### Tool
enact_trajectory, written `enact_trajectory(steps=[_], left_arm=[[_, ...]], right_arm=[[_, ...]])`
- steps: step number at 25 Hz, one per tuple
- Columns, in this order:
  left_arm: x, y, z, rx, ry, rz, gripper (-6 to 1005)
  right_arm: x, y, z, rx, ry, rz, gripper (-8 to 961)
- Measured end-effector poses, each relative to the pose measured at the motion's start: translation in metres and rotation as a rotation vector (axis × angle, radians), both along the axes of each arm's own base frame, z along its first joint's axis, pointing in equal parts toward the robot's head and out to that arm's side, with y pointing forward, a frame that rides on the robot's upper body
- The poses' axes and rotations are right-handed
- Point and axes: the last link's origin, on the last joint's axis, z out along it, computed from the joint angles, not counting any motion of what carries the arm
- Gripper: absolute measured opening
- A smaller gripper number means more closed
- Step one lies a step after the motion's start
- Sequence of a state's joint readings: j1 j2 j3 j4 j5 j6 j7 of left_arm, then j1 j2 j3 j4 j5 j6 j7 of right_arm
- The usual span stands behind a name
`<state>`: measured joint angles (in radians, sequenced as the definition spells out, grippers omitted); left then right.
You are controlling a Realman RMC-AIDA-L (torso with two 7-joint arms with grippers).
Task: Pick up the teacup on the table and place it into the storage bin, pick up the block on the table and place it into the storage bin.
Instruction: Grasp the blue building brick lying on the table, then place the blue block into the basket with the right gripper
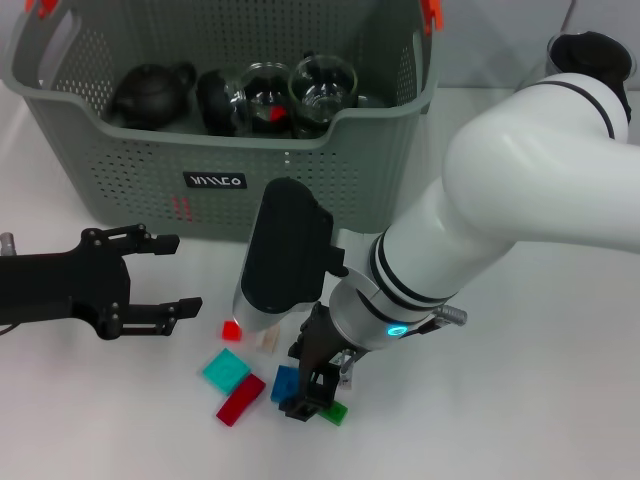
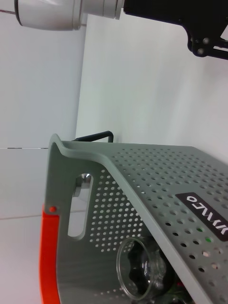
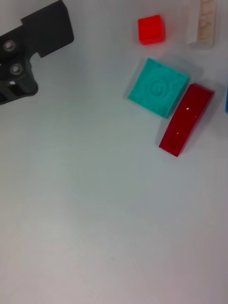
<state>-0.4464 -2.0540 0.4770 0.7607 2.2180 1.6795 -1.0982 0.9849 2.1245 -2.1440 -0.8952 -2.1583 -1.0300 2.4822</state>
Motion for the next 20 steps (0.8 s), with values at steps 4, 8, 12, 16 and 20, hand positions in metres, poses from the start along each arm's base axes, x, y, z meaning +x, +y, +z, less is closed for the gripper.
enact_trajectory(steps=[4, 8, 12, 16, 20], left_arm=[[0.0, 0.0, 0.0, 0.0, 0.0, 0.0, 830], [0.0, 0.0, 0.0, 0.0, 0.0, 0.0, 830], [0.0, 0.0, 0.0, 0.001, 0.0, 0.0, 830], [0.0, 0.0, 0.0, 0.001, 0.0, 0.001, 830], [-0.002, 0.0, 0.003, 0.01, 0.0, 0.009, 830]], right_arm=[[0.002, 0.001, 0.0, 0.001, -0.007, -0.003, 569], [0.002, 0.0, 0.0, -0.003, -0.012, -0.003, 538], [-0.002, -0.002, 0.001, -0.011, -0.002, 0.006, 479], [-0.006, -0.003, 0.004, -0.013, 0.01, 0.006, 421], [-0.011, 0.0, 0.017, -0.011, 0.027, -0.025, 429]])
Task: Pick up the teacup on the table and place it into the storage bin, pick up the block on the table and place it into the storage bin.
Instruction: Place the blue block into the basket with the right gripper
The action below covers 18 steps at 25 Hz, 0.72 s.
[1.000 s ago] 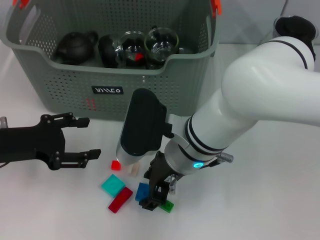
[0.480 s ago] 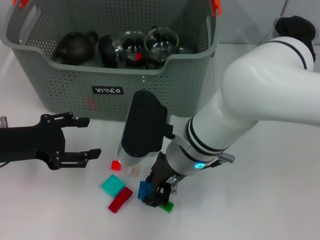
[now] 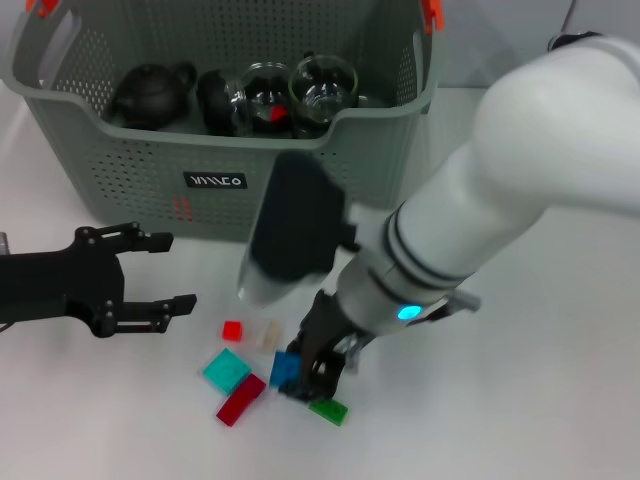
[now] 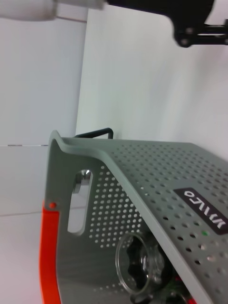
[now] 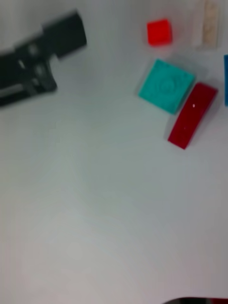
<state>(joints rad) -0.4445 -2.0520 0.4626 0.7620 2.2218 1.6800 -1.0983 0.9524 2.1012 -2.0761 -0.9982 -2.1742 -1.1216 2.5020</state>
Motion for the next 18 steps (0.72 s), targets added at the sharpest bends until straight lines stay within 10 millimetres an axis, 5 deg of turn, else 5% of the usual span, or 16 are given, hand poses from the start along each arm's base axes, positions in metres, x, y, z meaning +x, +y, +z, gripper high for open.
enact_trajectory(steps=[7, 13, 18], left_arm=[[-0.005, -0.004, 0.004, 0.016, -0.005, 0.017, 829], [-0.005, -0.005, 0.005, 0.017, -0.007, 0.02, 829], [-0.004, -0.004, 0.004, 0.015, -0.009, 0.014, 829]], right_arm=[[-0.017, 0.011, 0.058, 0.057, 0.09, -0.071, 443], [-0.069, 0.016, 0.125, 0.158, 0.254, 0.002, 455], [-0.105, 0.035, 0.158, 0.29, 0.347, 0.096, 465]])
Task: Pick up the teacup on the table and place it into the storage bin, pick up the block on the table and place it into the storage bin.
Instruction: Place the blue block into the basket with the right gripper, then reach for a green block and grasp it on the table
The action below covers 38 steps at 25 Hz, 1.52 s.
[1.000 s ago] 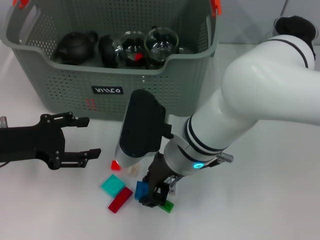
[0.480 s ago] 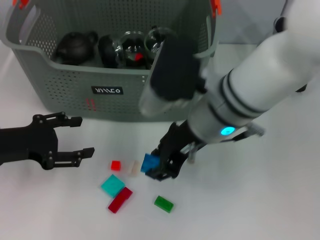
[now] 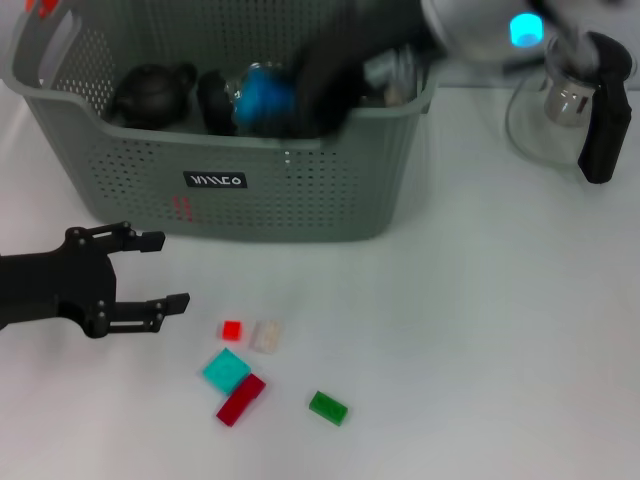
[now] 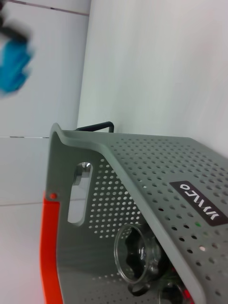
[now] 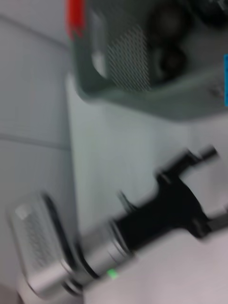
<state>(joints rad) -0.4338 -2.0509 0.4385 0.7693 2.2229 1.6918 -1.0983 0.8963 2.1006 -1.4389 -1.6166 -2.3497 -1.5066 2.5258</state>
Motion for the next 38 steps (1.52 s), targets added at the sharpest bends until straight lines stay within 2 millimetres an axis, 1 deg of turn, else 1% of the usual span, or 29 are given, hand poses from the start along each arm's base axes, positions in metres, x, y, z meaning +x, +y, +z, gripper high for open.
enact_trajectory(steps=[3, 5, 8, 11, 13, 16, 19, 26, 31, 35, 38], left_arm=[[0.001, 0.001, -0.001, -0.002, -0.001, -0.005, 829], [0.002, 0.001, -0.001, -0.003, -0.002, -0.008, 829], [0.003, 0.002, -0.002, -0.003, -0.004, -0.012, 829], [0.004, 0.002, -0.003, -0.004, -0.006, -0.017, 829], [0.004, 0.002, -0.003, -0.003, -0.008, -0.018, 829], [0.005, 0.003, -0.004, -0.002, -0.013, -0.016, 829], [0.006, 0.003, -0.004, -0.003, -0.017, -0.014, 829], [0.007, 0.003, -0.005, -0.006, -0.022, -0.015, 829], [0.008, 0.004, -0.005, -0.006, -0.023, -0.019, 829], [0.009, 0.006, -0.004, -0.005, -0.022, -0.023, 829], [0.009, 0.006, -0.004, -0.005, -0.021, -0.024, 829]], right_arm=[[-0.009, 0.021, 0.004, 0.102, 0.018, 0.025, 471], [-0.009, 0.035, 0.002, 0.165, 0.026, 0.026, 475], [-0.002, 0.059, -0.005, 0.238, 0.027, 0.013, 482], [0.009, 0.08, -0.012, 0.299, 0.014, 0.006, 488], [0.016, 0.091, -0.016, 0.343, 0.004, 0.009, 492], [0.023, 0.1, -0.021, 0.377, -0.009, 0.018, 498], [0.027, 0.105, -0.026, 0.39, -0.023, 0.031, 504], [0.03, 0.104, -0.029, 0.369, -0.056, 0.044, 518], [0.032, 0.106, -0.025, 0.388, -0.079, 0.035, 528], [0.029, 0.105, -0.017, 0.415, -0.074, 0.051, 536], [0.018, 0.093, -0.003, 0.428, -0.028, 0.079, 755]])
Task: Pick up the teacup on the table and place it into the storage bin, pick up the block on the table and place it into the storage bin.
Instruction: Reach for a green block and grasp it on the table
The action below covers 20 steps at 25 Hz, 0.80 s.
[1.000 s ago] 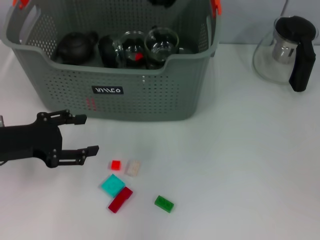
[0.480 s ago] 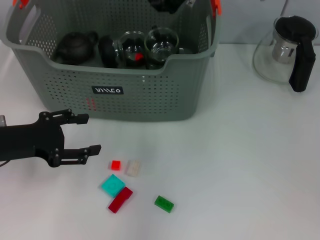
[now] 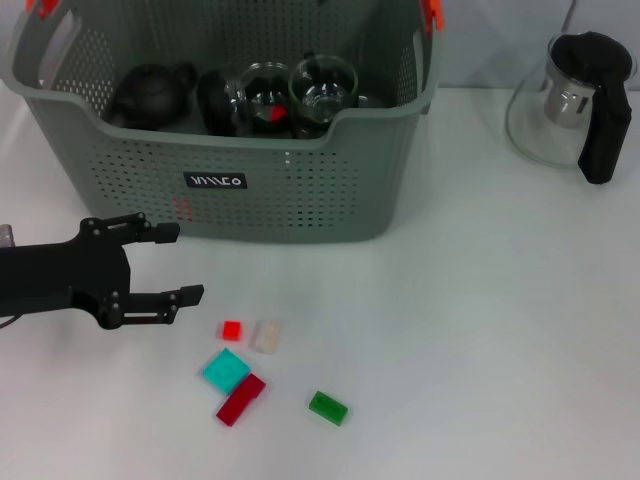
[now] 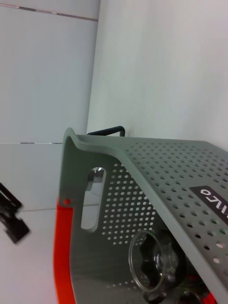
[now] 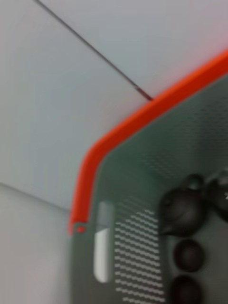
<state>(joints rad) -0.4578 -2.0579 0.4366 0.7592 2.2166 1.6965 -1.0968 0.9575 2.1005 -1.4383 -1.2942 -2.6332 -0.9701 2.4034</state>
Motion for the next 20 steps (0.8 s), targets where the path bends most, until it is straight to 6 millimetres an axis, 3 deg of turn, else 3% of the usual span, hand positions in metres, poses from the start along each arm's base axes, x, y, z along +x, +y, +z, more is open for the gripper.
enact_trajectory(steps=[5, 8, 14, 20], left_arm=[[0.0, 0.0, 0.001, 0.0, 0.002, -0.001, 829], [-0.001, 0.0, 0.001, -0.002, 0.003, -0.001, 829], [-0.001, -0.002, 0.003, -0.001, 0.004, -0.004, 829], [-0.002, -0.002, 0.003, -0.003, 0.006, -0.004, 829]], right_arm=[[-0.005, -0.037, 0.02, -0.072, 0.055, -0.01, 932], [0.004, -0.061, 0.022, -0.156, 0.032, -0.066, 931], [0.024, -0.112, 0.006, -0.428, -0.068, -0.23, 929], [0.035, -0.134, -0.02, -0.55, -0.143, -0.325, 928]])
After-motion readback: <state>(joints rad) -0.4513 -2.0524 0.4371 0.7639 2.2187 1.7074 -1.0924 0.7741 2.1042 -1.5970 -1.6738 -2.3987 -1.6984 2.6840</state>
